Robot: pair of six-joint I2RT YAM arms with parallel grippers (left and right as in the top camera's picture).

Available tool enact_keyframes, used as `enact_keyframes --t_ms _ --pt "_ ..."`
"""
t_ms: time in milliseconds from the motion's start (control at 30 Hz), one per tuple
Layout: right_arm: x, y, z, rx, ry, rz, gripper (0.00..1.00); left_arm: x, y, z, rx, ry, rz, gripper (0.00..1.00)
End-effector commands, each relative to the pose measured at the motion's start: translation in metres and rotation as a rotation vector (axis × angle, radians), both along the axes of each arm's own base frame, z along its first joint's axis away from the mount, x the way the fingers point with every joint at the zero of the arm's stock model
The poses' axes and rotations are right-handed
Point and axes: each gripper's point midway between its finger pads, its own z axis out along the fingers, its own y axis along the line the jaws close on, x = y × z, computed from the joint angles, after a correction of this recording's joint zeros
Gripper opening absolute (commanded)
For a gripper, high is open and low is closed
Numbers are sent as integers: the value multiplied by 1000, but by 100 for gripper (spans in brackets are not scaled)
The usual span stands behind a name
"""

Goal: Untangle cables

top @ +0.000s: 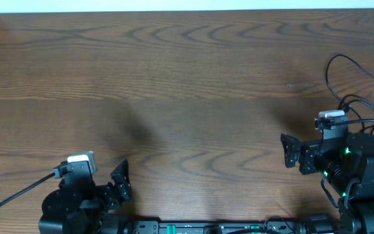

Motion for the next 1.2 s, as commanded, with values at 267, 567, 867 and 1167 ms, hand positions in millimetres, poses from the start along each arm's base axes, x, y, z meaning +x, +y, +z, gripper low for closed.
enact_keyframes --t_ms 267,567,867,1167 --pt "-2 -1 -4 4 15 -9 99 -6 0 -12 9 51 -6 88" --pt "-10 -11 -17 -46 69 -47 99 -6 0 -12 9 51 -6 88" --pt "12 -13 48 -78 -383 -28 99 -6 0 -12 9 51 -6 88" --pt "7 -27 76 -29 -995 -133 99 -6 0 -12 9 51 -6 88"
